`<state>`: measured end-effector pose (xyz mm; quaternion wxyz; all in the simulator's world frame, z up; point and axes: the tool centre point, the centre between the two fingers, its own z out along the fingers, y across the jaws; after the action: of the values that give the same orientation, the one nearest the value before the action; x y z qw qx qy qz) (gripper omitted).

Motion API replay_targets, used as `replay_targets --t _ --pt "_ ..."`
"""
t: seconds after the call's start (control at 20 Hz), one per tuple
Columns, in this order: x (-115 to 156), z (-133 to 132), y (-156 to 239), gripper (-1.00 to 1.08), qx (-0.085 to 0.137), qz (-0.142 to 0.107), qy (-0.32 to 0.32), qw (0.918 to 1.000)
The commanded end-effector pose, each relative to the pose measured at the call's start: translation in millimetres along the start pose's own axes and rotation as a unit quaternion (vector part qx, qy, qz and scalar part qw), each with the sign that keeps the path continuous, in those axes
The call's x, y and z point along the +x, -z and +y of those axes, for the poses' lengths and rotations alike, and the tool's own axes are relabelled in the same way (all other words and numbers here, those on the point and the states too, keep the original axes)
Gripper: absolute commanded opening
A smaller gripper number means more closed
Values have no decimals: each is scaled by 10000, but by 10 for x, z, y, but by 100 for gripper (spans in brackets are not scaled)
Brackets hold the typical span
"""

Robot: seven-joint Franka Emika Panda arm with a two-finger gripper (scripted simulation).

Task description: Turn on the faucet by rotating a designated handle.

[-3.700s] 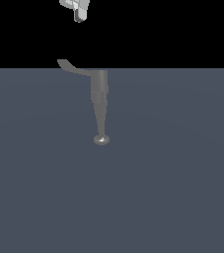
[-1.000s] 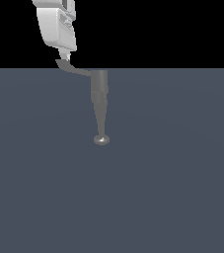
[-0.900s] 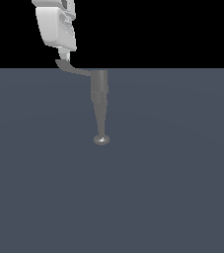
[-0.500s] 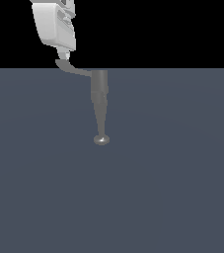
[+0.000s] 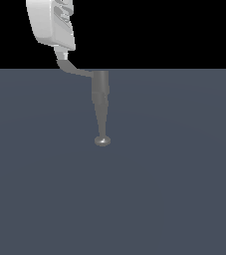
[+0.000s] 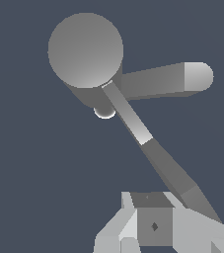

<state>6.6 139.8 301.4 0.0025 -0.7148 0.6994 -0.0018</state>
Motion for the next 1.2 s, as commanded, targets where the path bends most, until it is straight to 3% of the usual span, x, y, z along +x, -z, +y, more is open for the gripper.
replay_targets --t 0.0,1.15 --pt "41 42 3 -100 -1 3 -4 10000" --pt "574 608 -8 -100 -29 4 5 10000"
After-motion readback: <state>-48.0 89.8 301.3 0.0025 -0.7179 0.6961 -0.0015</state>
